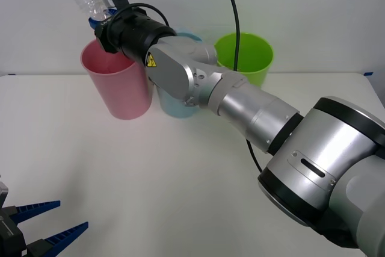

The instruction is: Put cans in the blue bin and PET bottles in the pink bin and trash in the green bin.

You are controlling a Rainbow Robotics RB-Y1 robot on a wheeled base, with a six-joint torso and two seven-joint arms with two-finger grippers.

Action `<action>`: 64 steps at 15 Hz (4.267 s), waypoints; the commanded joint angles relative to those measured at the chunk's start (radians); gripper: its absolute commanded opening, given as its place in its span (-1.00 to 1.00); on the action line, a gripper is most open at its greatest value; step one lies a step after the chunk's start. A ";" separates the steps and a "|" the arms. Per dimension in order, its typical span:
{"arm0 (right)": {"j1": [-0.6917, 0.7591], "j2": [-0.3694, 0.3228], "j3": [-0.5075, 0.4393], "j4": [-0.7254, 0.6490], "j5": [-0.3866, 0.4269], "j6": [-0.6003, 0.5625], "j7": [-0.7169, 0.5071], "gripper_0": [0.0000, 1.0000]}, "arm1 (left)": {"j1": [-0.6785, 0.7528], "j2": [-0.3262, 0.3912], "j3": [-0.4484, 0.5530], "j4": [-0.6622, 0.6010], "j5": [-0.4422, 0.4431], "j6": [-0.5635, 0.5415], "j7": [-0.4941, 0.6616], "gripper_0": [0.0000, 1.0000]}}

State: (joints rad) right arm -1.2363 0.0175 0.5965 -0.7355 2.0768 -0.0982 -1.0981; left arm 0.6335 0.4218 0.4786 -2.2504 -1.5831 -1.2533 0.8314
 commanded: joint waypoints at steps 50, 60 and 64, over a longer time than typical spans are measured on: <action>-0.022 0.000 0.078 0.030 -0.073 0.012 0.003 0.88 | 0.000 0.000 0.000 0.000 0.000 0.000 0.000 1.00; 0.135 0.000 0.075 -0.358 -0.084 -0.118 -0.002 0.88 | 0.000 0.000 0.000 0.000 0.000 0.000 0.000 1.00; 0.334 -0.123 0.075 -0.717 -0.081 -0.236 0.000 0.88 | 0.000 0.000 0.000 0.000 0.000 0.000 0.000 1.00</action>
State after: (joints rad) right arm -0.9332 -0.0769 0.6718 -1.4004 1.9946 -0.3201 -1.0973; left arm 0.6335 0.4218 0.4786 -2.2504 -1.5831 -1.2533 0.8314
